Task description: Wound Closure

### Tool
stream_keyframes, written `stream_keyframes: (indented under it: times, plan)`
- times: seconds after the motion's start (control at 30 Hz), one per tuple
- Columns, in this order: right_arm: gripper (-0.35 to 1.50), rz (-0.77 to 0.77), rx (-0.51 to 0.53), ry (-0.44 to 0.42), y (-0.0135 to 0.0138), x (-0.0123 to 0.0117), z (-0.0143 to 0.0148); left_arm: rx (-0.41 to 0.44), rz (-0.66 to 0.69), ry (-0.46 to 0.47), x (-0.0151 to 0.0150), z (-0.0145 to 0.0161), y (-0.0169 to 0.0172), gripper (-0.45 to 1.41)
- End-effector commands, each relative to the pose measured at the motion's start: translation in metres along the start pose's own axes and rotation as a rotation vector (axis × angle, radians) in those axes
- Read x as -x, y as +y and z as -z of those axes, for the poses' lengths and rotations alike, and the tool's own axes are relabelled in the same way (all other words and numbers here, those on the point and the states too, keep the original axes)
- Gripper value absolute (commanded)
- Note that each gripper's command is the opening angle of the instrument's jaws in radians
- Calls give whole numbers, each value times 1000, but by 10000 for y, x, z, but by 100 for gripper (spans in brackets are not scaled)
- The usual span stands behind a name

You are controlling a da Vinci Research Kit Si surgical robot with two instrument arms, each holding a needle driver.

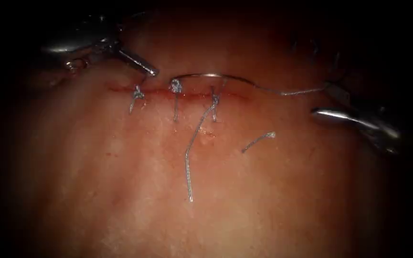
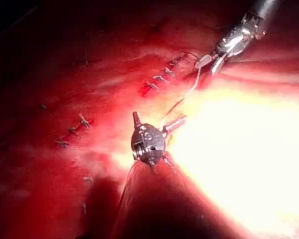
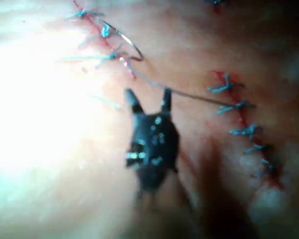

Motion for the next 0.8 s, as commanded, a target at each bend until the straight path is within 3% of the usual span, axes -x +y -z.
stream_keyframes:
  times: [0.03,0.17,0.37,0.47,0.6,0.8]
  plan:
    - [148,14,29,-38,9,2,6,5,-45,-9,1,-9,0,120]
    - [148,36,107,-106,29,-1,48,38,-190,-63,15,-31,35,113]
    - [148,72,221,-172,46,-25,103,125,-329,-126,36,-56,69,108]
    - [148,67,247,-160,44,-38,118,150,-382,-156,44,-63,79,108]
    - [148,25,136,-75,20,-63,105,198,-476,-240,52,-70,86,104]
    - [148,8,12,-27,-14,-72,55,248,-549,-332,62,-76,91,103]
